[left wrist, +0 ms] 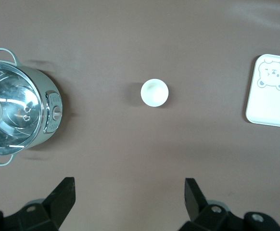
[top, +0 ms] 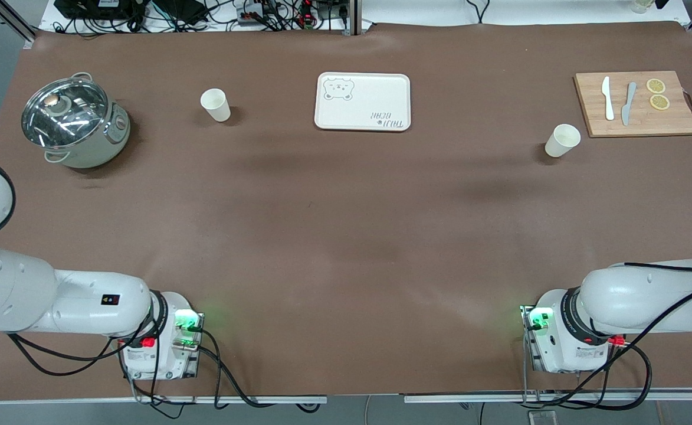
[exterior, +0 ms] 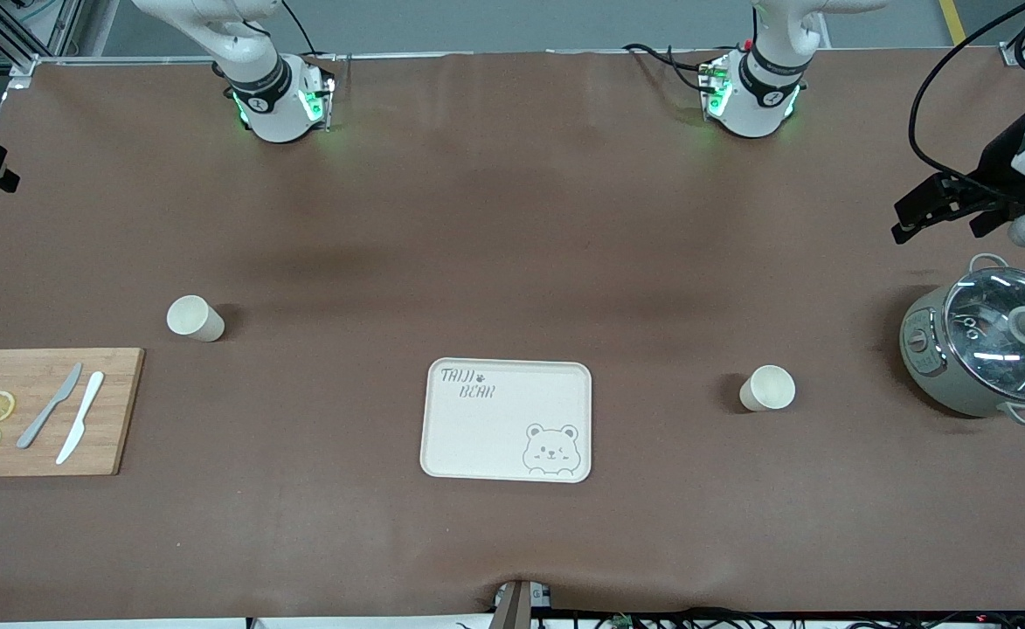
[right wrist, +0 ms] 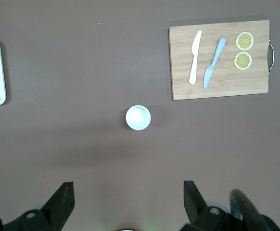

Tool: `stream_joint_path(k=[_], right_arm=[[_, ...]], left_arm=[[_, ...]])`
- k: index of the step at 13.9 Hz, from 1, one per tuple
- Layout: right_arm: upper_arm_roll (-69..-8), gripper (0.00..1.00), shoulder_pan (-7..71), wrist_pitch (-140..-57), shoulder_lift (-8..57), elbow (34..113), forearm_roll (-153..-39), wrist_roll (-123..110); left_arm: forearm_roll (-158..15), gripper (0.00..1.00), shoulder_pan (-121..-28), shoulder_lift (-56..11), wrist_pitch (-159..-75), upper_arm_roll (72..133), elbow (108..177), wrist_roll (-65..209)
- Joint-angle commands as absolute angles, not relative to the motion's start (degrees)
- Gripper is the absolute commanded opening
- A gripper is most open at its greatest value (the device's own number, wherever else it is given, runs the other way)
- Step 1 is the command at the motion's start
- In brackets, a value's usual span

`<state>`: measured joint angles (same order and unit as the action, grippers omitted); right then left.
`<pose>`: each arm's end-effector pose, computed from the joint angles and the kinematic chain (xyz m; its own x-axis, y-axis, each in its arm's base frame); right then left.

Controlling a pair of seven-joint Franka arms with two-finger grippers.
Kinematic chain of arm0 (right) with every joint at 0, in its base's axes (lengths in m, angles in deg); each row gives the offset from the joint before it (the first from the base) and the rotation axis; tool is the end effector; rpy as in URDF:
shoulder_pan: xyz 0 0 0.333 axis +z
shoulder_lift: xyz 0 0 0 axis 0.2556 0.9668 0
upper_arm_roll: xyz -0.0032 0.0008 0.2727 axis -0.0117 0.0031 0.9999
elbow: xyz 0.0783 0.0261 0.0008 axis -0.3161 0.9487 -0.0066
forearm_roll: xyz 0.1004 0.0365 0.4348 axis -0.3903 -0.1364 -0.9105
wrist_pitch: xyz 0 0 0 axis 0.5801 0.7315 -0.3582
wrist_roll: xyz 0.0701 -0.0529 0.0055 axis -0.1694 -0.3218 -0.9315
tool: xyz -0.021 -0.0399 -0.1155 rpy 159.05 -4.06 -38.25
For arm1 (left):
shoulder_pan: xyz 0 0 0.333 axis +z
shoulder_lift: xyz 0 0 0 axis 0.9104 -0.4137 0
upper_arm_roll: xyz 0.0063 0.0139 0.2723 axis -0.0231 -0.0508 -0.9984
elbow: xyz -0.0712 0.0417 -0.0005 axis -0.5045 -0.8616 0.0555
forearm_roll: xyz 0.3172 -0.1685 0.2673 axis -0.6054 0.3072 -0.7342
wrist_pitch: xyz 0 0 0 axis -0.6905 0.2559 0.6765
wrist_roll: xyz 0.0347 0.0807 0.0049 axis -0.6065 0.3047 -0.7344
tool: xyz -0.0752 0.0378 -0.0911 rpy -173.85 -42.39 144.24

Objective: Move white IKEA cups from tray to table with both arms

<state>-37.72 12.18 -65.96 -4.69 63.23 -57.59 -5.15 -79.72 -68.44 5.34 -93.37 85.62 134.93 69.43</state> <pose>0.5654 -0.0762 0.6243 0.9982 -0.0600 -0.0062 -0.0599 -0.9980 0.0190 0.6053 -0.0485 0.5741 0.9948 0.0846 0.0569 0.0835 -0.9963 0.0217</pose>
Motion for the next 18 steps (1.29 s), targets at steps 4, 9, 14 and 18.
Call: stream_joint_path(k=[4, 9, 14, 18], right_arm=[[-37.29, 1.00, 11.65, -65.82, -4.14, 61.93, -57.12, -4.46], [-37.29, 1.00, 11.65, -65.56, -4.14, 61.93, -57.20, -4.38], [-37.37, 1.00, 11.56, -65.64, -4.14, 61.93, -57.20, -4.46], [-37.37, 1.00, 11.91, -65.64, -4.14, 61.93, -57.12, -4.55]], left_arm=[[-78.45, 1.00, -68.11, 4.78, -93.41, 85.77, 133.78, 70.47], [-78.71, 1.00, -68.11, 4.70, -93.59, 85.77, 133.70, 69.33], [-79.07, 1.00, -68.37, 4.61, -93.67, 85.85, 133.35, 60.55], [-79.24, 1.00, -68.29, 4.61, -93.41, 85.94, 132.99, 60.62]])
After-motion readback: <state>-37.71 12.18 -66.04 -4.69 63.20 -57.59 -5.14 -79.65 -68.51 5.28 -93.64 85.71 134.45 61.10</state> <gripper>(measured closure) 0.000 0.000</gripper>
